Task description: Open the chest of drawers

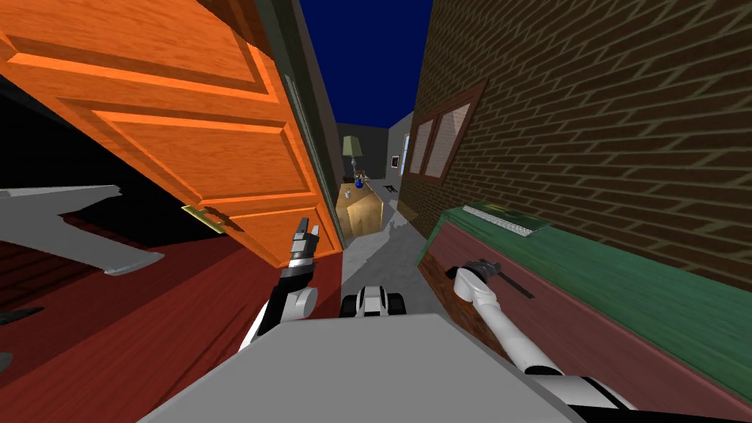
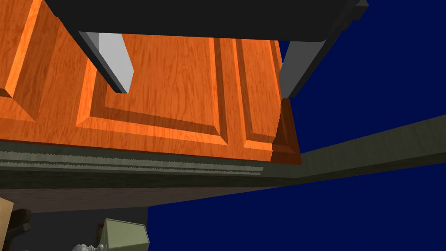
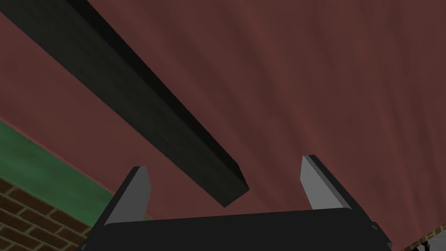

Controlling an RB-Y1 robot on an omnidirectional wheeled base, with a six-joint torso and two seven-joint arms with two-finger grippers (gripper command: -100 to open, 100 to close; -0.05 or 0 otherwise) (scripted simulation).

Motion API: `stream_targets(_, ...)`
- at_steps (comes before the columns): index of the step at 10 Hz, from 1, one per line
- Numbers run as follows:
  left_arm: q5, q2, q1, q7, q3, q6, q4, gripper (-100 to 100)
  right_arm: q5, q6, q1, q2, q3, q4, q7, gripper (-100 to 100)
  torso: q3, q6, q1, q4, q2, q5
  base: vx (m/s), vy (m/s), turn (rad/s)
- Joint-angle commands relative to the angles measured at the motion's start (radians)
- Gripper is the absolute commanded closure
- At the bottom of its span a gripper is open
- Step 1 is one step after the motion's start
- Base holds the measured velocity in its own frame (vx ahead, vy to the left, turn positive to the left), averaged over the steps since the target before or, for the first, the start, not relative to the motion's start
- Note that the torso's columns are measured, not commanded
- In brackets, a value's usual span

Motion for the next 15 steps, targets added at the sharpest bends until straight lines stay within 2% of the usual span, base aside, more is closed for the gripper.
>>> stream_targets(1, 0.000, 0.000, 0.000, 0.000, 0.000, 0.000, 0.000, 0, -0.074, 0.054, -0.018, -0.037, 0.042, 0.059, -0.038, -100, -0.004, 0.001, 0.006, -0.002, -0.007, 0.002, -0.142, -0.086, 0.401)
stream_targets(3, 0.000, 0.000, 0.000, 0.000, 0.000, 0.000, 0.000, 0, -0.118, 0.054, -0.018, -0.037, 0.042, 0.094, -0.038, -100, -0.005, 0.000, 0.004, -0.002, -0.007, 0.001, -0.127, -0.075, 0.365)
stream_targets(4, 0.000, 0.000, 0.000, 0.000, 0.000, 0.000, 0.000, 0, -0.157, 0.096, -0.037, -0.072, 0.078, 0.128, -0.074, -100, -0.006, 0.002, 0.004, -0.003, -0.010, 0.000, -0.181, -0.068, 0.331)
stream_targets(6, 0.000, 0.000, 0.000, 0.000, 0.000, 0.000, 0.000, 0, -0.206, 0.096, -0.037, -0.072, 0.078, 0.175, -0.074, -100, -0.003, 0.001, -0.007, -0.003, -0.006, -0.003, -0.138, -0.054, 0.366)
stream_targets(7, 0.000, 0.000, 0.000, 0.000, 0.000, 0.000, 0.000, 0, -0.237, 0.138, -0.057, -0.108, 0.115, 0.217, -0.110, -100, -0.006, 0.001, -0.007, -0.005, -0.012, -0.005, -0.166, -0.078, 0.591)
stream_targets(8, 0.000, 0.000, 0.000, 0.000, 0.000, 0.000, 0.000, 0, -0.270, 0.138, -0.057, -0.108, 0.115, 0.227, -0.110, -100, -0.005, 0.004, -0.009, -0.004, -0.007, -0.005, -0.195, -0.061, 0.357)
stream_targets(9, 0.000, 0.000, 0.000, 0.000, 0.000, 0.000, 0.000, 0, -0.294, 0.138, -0.057, -0.108, 0.115, 0.256, -0.110, -100, -0.003, 0.002, -0.010, -0.004, -0.007, -0.007, -0.090, -0.024, 0.199)
stream_targets(10, 0.000, 0.000, 0.001, 0.000, 0.000, 0.000, 0.000, 0, -0.326, 0.180, -0.077, -0.143, 0.151, 0.280, -0.146, -100, -0.005, 0.006, -0.011, -0.005, -0.011, -0.007, -0.169, -0.043, 0.404)
stream_targets(12, 0.000, 0.000, 0.000, 0.000, 0.000, 0.000, 0.000, 0, -0.382, 0.180, -0.077, -0.143, 0.151, 0.314, -0.146, -100, -0.004, -0.001, -0.014, -0.003, -0.009, -0.006, -0.144, -0.042, 0.321)
stream_targets(13, 0.000, 0.000, 0.001, 0.000, 0.000, 0.000, 0.000, 0, -0.409, 0.222, -0.097, -0.179, 0.187, 0.365, -0.182, -100, -0.006, 0.004, -0.017, -0.006, -0.014, -0.009, -0.159, -0.008, 0.395)
stream_targets(14, 0.000, 0.000, 0.000, 0.000, 0.000, 0.000, 0.000, 0, -0.440, 0.222, -0.097, -0.179, 0.187, 0.403, -0.182, -100, -0.005, 0.003, -0.019, -0.004, -0.009, -0.005, -0.185, -0.014, 0.504)
stream_targets(15, 0.000, 0.000, 0.000, 0.000, 0.000, 0.000, 0.000, 0, -0.470, 0.222, -0.097, -0.179, 0.187, 0.407, -0.182, -100, -0.004, 0.001, -0.016, -0.002, -0.008, -0.004, -0.105, -0.017, 0.209)
